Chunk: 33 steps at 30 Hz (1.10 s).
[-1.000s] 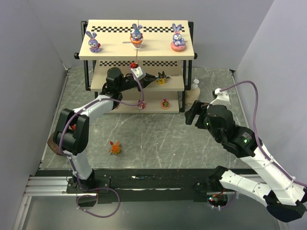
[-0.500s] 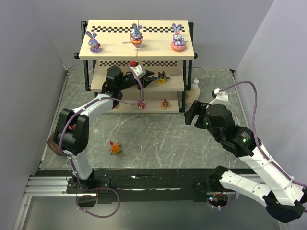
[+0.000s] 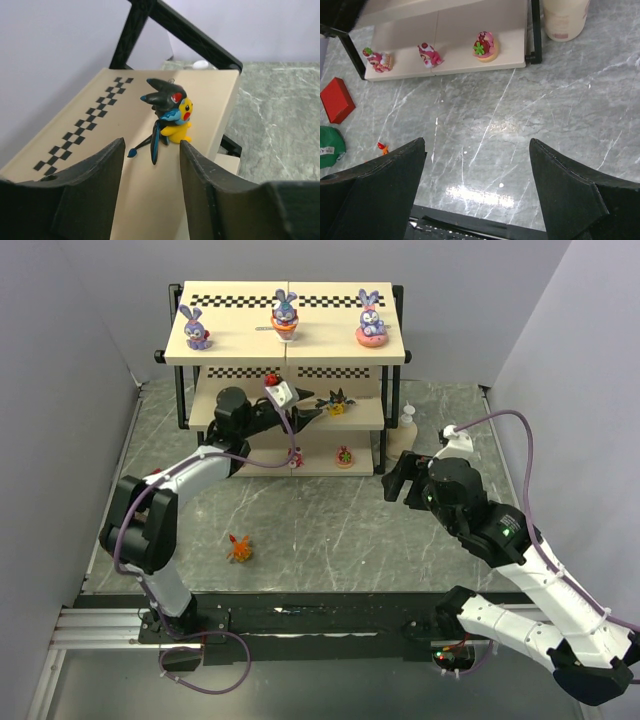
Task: Place and organize the plastic toys onto the shelf
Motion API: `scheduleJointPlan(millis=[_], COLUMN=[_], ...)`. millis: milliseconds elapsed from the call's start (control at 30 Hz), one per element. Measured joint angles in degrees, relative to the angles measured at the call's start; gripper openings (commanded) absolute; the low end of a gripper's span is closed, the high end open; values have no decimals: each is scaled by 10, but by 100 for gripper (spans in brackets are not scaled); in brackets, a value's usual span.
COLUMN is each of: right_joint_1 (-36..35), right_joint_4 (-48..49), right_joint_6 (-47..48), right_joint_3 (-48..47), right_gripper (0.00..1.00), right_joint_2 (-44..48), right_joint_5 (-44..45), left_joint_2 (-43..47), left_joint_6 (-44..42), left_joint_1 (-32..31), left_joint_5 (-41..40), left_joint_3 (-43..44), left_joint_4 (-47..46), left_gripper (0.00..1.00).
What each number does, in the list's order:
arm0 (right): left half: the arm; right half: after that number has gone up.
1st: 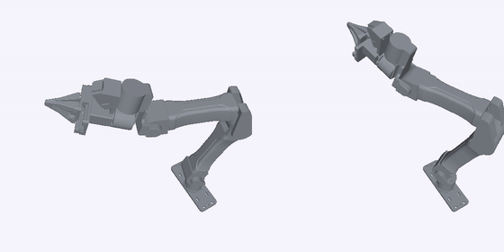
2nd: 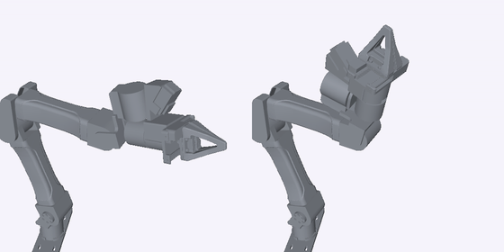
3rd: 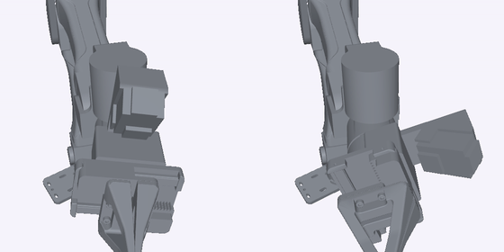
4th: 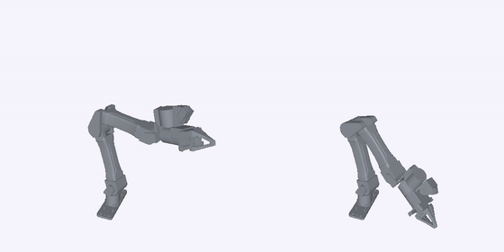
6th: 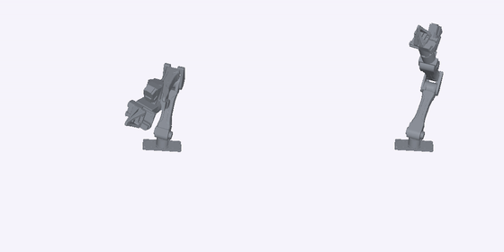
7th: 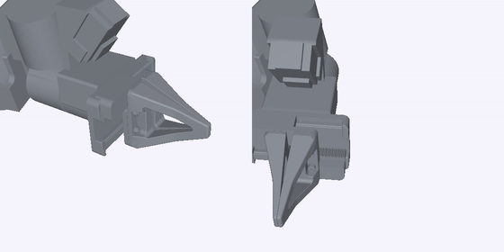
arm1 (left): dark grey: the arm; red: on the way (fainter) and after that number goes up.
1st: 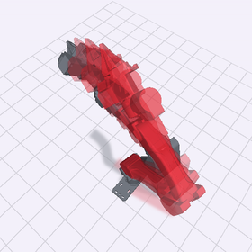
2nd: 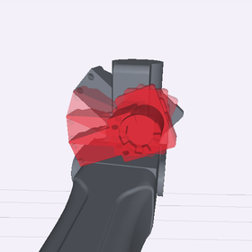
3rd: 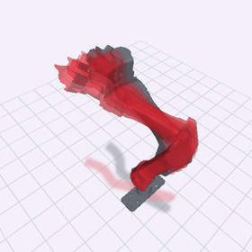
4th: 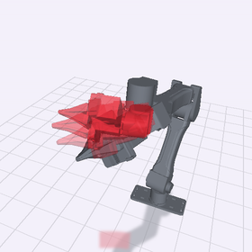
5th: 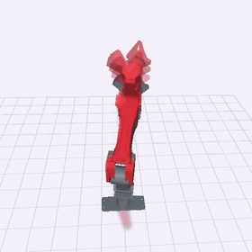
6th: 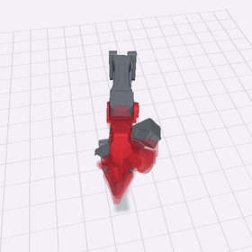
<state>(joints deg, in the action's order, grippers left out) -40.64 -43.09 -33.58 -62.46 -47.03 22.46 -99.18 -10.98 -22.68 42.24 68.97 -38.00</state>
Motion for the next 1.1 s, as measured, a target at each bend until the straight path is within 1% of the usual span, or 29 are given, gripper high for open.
scheduleJointPlan(millis=[100,233,300,333,400,433,467,533,600,667,700,833,867,967,1100], right_joint_1=[1,1,1,1,1,1,2,2,2,2,2,-23,-46,-107,-170], right_joint_4=[0,2,5,6,8,12,18,30,42,59,71,142,181,275,387], right_joint_6=[0,0,0,1,2,3,3,5,7,14,18,44,56,88,128], right_joint_3=[2,3,7,10,11,11,13,21,30,43,50,74,83,93,63], right_gripper=[90,90,91,91,91,91,91,91,91,91,91,91,92,93,95], right_joint_2=[0,0,0,-1,-5,-9,-12,-20,-28,-41,-48,-100,-125,-208,-369], right_joint_5=[-5,-12,-17,-22,-31,-37,-42,-55,-70,-92,-108,-150,-156,-192,-239], left_joint_2=[25,64,87,102,140,162,184,225,263,293,312,373,399,474,573], left_joint_6=[4,10,13,18,36,53,73,119,165,202,228,297,325,375,396], left_joint_1=[0,0,0,0,0,0,0,-1,-1,-1,-1,0,0,0,0], left_joint_5=[-9,-15,-17,-23,-42,-60,-82,-137,-202,-263,-300,-396,-424,-467,-505], left_joint_3=[-22,-50,-63,-74,-104,-123,-141,-168,-176,-174,-172,-173,-173,-172,-150], left_joint_4=[-19,-29,-29,-31,-34,-37,-38,-25,16,70,111,230,271,356,449], left_gripper=[62,67,73,77,93,98,97,97,96,96,96,96,96,96,96])
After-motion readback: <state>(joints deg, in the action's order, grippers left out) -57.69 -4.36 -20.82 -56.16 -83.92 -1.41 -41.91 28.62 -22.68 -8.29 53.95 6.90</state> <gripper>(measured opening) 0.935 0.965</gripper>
